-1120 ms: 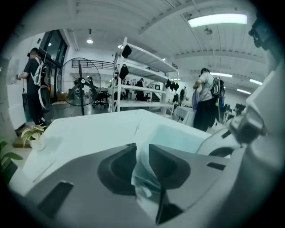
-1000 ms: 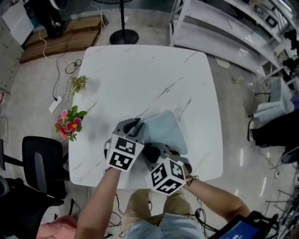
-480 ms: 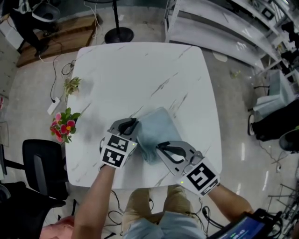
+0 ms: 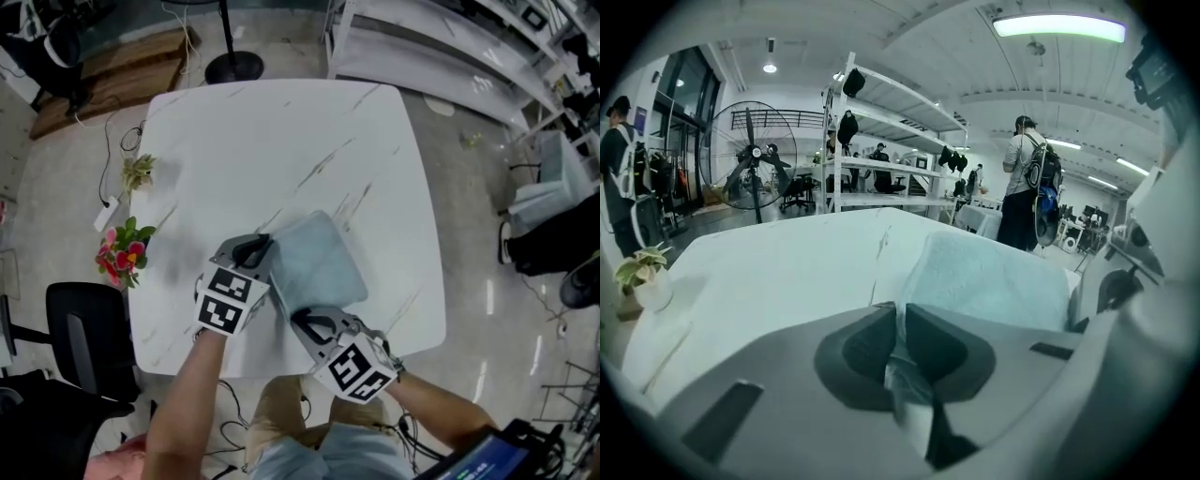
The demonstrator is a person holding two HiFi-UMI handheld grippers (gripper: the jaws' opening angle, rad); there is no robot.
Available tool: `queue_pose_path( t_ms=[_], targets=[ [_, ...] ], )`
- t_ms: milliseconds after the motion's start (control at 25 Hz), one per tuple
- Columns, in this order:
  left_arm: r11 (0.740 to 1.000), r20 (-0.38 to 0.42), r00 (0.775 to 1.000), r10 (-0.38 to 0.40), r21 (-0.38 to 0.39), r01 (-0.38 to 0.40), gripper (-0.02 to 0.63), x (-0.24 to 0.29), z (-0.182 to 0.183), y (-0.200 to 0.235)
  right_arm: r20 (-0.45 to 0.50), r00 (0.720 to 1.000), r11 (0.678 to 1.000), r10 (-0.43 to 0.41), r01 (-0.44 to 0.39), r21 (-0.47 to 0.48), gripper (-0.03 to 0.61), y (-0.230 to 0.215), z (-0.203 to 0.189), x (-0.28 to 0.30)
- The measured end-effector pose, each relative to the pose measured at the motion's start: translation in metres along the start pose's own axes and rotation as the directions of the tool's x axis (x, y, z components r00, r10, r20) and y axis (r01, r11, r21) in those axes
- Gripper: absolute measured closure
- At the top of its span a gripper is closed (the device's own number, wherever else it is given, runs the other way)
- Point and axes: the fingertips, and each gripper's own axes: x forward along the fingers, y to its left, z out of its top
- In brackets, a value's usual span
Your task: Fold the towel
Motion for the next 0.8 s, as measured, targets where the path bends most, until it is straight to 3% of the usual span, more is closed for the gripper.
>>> queue_pose_path(
  t_ms=[160, 280, 440, 520, 640, 800],
  targets=[
    [1.0, -0.021, 1.0, -0.018, -0.012, 0.018, 0.575, 0.001, -0.002, -0.003, 0.006, 1.0, 0.999, 0.003, -0.004, 0.043, 0.566, 0.001, -0.006, 0.005],
    [1.0, -0.019, 1.0, -0.015, -0.02, 0.015, 0.578, 0.002, -0.002, -0.002, 0.062, 0.998, 0.998, 0.007, -0.011, 0.065, 0.565, 0.001, 0.004, -0.003],
    [1.0, -0.019, 1.0, -0.009, -0.006, 0.009, 0.578, 0.003, -0.002, -0.001, 0.128, 0.988, 0.992, -0.09, 0.078, 0.094, 0.565, -0.028, 0.015, -0.037],
    [1.0, -0.018, 1.0, -0.006, -0.004, 0.006, 0.578, 0.002, -0.002, 0.0, 0.089, 0.987, 0.984, -0.132, 0.12, 0.131, 0.565, -0.043, 0.002, -0.045],
    [1.0, -0.016, 1.0, -0.009, -0.005, 0.008, 0.578, 0.002, -0.003, 0.0, -0.021, 0.992, 0.978, -0.126, 0.128, 0.164, 0.566, -0.05, -0.031, -0.036],
    [1.0, -0.016, 1.0, -0.014, -0.013, 0.013, 0.578, 0.003, -0.001, 0.0, -0.051, 0.991, 0.976, -0.124, 0.131, 0.172, 0.568, -0.047, -0.037, -0.031]
  ],
)
